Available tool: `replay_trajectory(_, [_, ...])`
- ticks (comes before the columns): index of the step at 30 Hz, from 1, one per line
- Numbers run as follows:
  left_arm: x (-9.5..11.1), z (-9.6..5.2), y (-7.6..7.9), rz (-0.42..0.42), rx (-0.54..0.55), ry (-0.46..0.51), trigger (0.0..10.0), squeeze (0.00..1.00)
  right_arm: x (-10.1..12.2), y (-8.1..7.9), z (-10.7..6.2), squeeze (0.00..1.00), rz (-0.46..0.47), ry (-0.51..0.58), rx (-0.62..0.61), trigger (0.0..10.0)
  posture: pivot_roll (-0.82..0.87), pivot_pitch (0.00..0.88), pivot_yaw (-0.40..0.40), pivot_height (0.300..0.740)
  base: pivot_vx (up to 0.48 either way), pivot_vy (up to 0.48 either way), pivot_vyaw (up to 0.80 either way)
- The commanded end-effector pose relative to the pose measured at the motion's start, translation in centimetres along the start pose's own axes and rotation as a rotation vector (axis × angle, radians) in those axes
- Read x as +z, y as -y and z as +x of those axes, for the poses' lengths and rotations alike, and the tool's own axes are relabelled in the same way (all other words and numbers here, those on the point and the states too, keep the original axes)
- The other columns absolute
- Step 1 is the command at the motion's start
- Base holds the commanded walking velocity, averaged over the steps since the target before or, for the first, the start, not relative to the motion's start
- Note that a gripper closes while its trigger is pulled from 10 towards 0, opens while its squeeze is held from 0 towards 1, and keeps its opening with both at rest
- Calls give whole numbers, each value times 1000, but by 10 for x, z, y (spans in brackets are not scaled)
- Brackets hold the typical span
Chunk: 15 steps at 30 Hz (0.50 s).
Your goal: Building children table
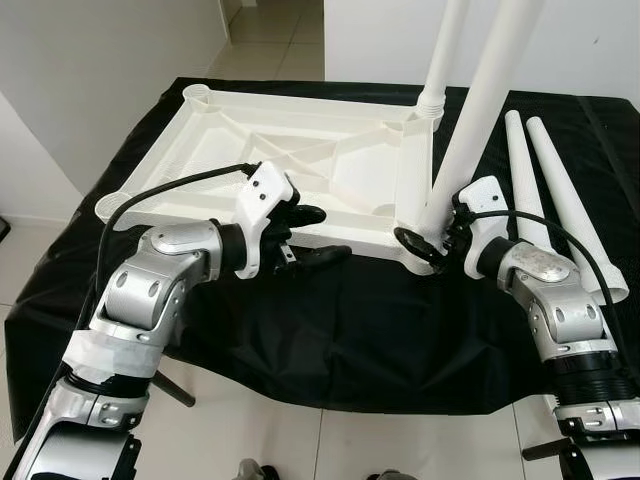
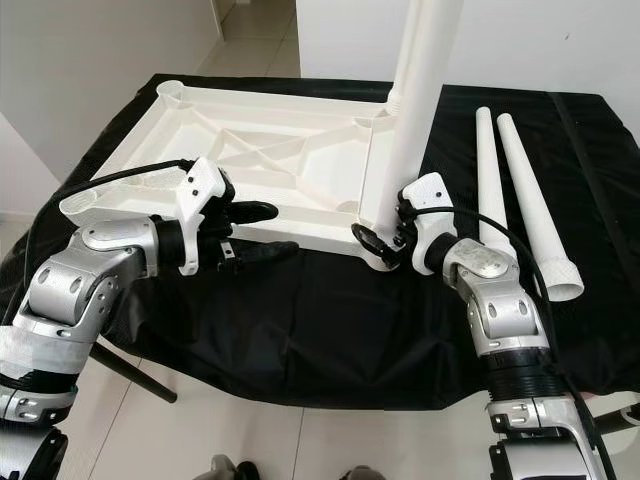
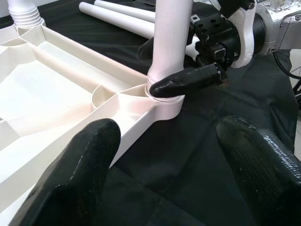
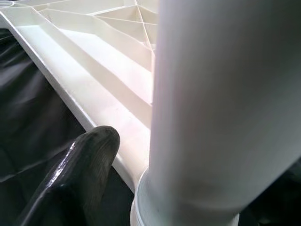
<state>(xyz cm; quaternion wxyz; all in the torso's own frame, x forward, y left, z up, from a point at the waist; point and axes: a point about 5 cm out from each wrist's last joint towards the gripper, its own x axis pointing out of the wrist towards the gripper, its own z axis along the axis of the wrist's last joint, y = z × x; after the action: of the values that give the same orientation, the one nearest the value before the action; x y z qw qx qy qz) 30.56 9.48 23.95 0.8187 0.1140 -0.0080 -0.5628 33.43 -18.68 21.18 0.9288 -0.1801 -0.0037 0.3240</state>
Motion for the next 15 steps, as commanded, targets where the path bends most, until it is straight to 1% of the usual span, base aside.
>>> replay_trajectory(1, [-1,-1,-3,7,46,1,10000,0,-1,-6,5,0,8,-3,52,10000,-113,127,67,740,0,0,0])
replay_trajectory(4, [-1,-1,-2,7,45,4,10000,0,-5,-5,6,0,19,-14,75,10000,-112,126,70,740,0,0,0])
replay_trajectory(5, [0,-1,-2,9,44,4,10000,0,-7,-4,6,0,25,-17,74,3059,-112,125,71,740,0,0,0])
replay_trajectory(9, [0,-1,-2,9,44,4,10000,0,-7,-4,6,0,25,-17,74,3059,-112,125,71,740,0,0,0])
replay_trajectory(10, [0,-1,-2,9,43,3,10000,0,-8,-3,6,0,31,-15,75,0,-112,125,71,740,0,0,0])
replay_trajectory(12, [-1,-2,-3,9,44,1,10000,0,-12,-6,6,0,52,-23,76,0,-111,122,73,740,0,0,0])
replay_trajectory(15, [-1,-2,-2,9,44,0,10000,0,-16,-8,7,0,55,-40,65,0,-111,119,73,740,0,0,0])
